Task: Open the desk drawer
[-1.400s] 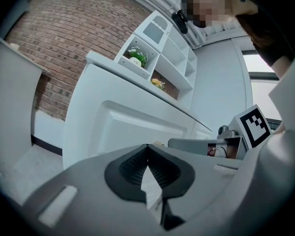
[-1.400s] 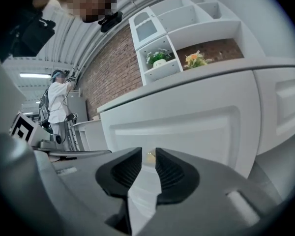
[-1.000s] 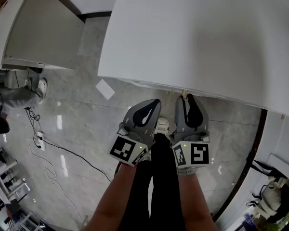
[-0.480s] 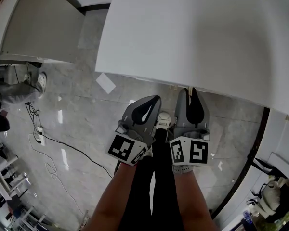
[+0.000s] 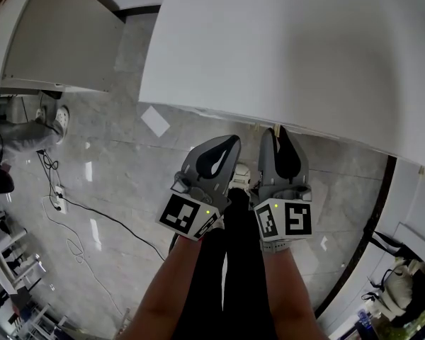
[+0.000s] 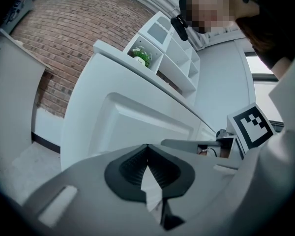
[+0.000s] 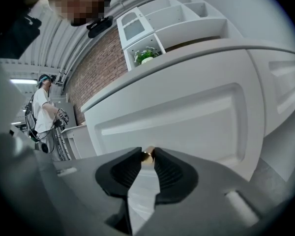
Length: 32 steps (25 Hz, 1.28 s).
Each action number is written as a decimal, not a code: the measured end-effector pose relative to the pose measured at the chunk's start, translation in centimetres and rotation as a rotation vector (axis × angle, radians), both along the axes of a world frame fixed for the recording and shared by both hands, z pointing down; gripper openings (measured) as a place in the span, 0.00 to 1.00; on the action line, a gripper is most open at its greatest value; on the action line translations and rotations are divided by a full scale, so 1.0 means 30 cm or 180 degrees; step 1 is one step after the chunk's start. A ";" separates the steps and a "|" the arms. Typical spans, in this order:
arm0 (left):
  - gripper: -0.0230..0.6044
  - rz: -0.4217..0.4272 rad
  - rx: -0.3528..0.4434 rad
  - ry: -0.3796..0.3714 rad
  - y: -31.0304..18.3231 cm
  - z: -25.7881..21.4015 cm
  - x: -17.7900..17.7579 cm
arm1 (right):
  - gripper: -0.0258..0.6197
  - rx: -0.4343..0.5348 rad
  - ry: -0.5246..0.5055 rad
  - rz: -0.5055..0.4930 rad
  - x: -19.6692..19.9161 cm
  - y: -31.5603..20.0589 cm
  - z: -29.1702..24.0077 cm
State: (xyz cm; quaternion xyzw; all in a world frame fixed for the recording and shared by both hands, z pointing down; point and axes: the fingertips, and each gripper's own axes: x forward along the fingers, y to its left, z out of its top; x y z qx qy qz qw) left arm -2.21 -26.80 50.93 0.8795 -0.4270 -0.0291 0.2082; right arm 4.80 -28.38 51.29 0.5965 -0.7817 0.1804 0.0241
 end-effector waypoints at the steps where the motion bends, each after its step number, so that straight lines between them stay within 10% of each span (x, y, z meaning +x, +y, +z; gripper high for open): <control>1: 0.04 -0.0003 0.0007 0.0003 -0.004 -0.003 0.000 | 0.16 -0.0002 -0.0012 -0.0025 -0.002 0.001 -0.001; 32: 0.04 0.0041 -0.0003 -0.0059 0.077 -0.017 0.029 | 0.16 0.0015 0.0139 -0.0346 -0.017 0.183 -0.002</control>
